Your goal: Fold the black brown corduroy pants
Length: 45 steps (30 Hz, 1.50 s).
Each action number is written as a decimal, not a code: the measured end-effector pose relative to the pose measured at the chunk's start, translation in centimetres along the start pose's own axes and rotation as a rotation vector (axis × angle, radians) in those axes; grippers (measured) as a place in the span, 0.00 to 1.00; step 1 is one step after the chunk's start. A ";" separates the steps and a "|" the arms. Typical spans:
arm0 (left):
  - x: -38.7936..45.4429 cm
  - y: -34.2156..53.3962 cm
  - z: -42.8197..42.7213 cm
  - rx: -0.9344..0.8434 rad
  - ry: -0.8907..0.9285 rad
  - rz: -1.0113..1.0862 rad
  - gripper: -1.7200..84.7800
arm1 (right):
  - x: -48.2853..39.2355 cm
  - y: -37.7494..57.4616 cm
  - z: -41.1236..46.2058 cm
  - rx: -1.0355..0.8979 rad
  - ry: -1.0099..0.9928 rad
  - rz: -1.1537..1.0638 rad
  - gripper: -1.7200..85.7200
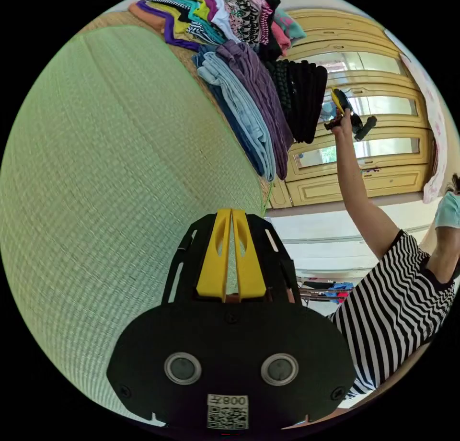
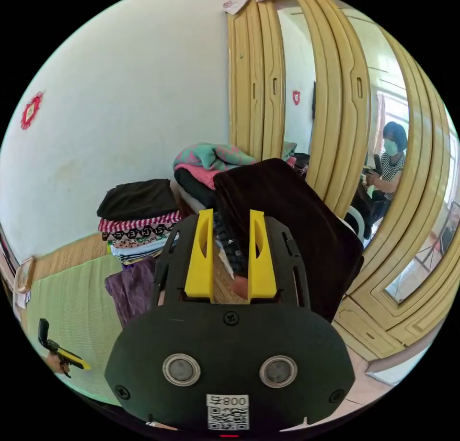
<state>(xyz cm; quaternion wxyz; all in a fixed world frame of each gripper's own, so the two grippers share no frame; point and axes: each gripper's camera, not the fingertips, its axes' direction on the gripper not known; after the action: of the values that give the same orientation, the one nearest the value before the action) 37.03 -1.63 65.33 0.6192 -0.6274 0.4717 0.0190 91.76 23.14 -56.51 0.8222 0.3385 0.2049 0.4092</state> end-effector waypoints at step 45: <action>-9.6 60.9 -17.4 0.473 0.076 0.056 0.06 | -14.8 4.0 -46.7 0.359 -1.011 -0.008 0.05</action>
<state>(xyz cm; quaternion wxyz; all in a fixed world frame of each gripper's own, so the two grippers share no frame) -15.55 2.87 28.99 0.7299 -0.4518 0.5034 -0.0984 52.41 31.03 -84.80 0.7490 0.6279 -0.1487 0.1507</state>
